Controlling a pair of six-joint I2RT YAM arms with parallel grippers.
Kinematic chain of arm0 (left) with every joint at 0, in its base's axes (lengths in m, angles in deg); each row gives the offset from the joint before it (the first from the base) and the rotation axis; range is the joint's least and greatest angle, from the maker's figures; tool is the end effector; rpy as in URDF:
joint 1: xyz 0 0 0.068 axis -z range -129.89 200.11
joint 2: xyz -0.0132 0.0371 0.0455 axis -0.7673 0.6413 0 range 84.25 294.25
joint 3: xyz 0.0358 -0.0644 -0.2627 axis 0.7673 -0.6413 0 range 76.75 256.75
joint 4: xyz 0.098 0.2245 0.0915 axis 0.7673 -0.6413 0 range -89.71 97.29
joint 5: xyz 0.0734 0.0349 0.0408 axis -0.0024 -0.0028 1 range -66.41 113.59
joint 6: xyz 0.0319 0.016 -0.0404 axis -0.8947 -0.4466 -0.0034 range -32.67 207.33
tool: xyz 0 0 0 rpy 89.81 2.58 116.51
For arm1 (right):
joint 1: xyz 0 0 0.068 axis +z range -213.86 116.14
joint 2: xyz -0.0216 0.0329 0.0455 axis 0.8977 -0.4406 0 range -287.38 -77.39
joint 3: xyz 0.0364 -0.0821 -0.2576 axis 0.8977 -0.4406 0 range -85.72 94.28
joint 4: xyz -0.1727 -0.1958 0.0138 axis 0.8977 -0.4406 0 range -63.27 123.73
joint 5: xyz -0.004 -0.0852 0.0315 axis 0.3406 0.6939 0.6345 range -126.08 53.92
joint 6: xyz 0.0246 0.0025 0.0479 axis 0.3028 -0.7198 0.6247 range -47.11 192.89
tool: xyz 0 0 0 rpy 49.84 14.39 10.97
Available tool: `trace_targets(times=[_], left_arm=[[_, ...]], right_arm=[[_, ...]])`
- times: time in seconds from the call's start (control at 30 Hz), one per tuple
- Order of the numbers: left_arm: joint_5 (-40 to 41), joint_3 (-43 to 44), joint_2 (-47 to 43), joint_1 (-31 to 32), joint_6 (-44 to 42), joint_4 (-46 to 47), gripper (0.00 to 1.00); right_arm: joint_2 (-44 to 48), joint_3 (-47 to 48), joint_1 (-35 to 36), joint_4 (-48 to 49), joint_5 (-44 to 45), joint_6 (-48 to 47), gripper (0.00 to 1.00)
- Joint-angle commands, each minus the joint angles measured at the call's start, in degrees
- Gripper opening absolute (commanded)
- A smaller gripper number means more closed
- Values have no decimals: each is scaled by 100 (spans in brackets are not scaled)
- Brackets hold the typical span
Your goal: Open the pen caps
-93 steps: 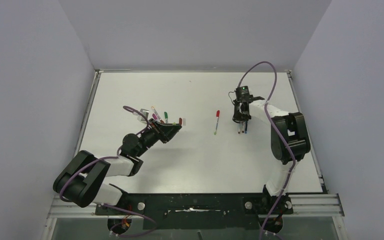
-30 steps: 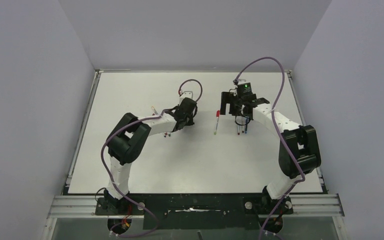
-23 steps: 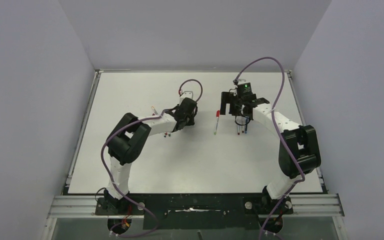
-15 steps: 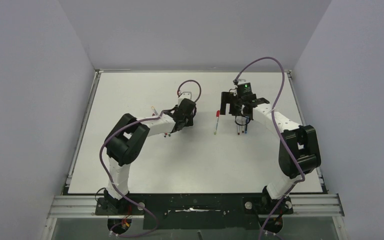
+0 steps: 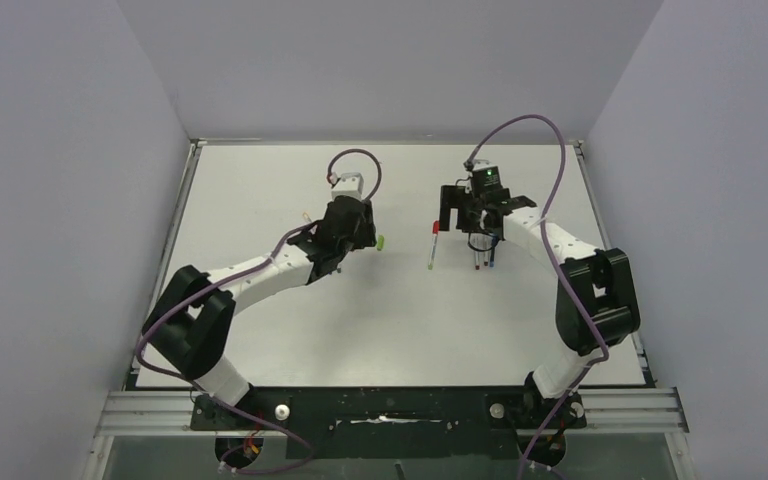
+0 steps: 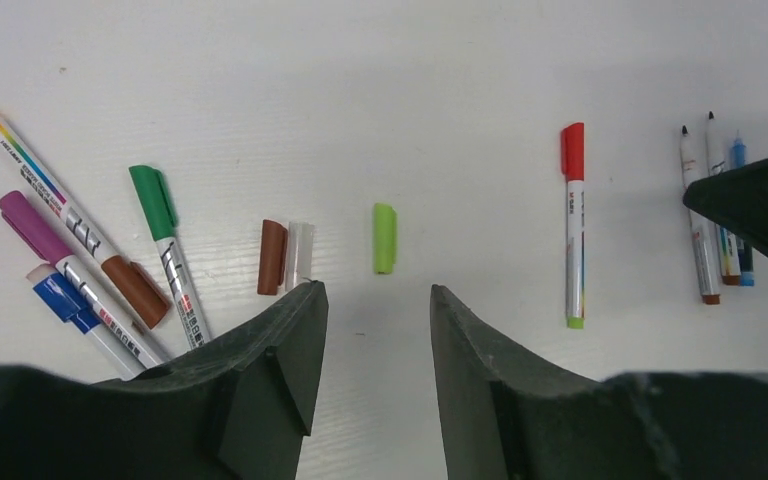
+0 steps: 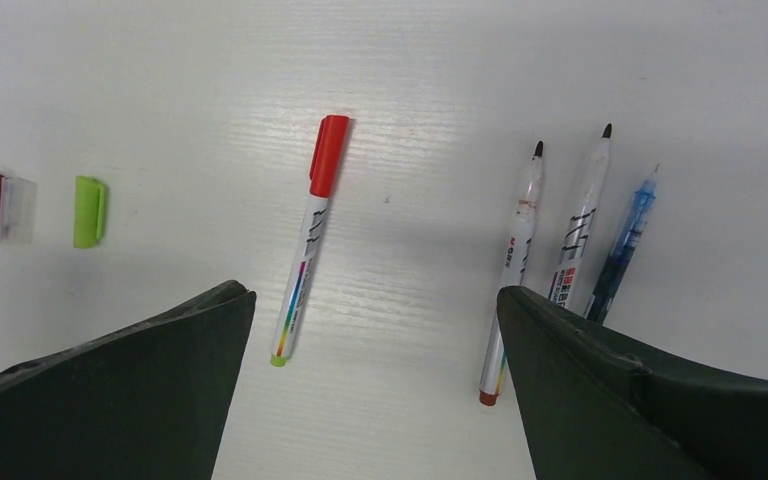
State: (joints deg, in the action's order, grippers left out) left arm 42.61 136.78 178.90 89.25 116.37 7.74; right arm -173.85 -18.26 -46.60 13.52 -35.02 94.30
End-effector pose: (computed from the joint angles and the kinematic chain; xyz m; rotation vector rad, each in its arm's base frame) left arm 0.2913 -0.2222 0.2264 -0.0008 2.1494 -0.3387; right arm 0.3485 0.1074 0.2265 0.0970 2.4475 0.2800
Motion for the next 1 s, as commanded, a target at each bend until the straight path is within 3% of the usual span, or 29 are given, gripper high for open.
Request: trace_targets(times=[0.0,0.33,0.57,0.97], left_arm=[[-155,-538,-606,37,-107,757,43],[-302,-985,-1028,134,-57,967,44],[122,-1710,-836,288,-323,2013,44],[47,-1812,-692,253,-317,2228,44]], right_arm=[[-118,135,98,101,149,-48,98],[-487,320,284,-8,351,-76,99],[-682,453,463,12,486,4,89],[-1152,975,869,-419,1045,189,74]])
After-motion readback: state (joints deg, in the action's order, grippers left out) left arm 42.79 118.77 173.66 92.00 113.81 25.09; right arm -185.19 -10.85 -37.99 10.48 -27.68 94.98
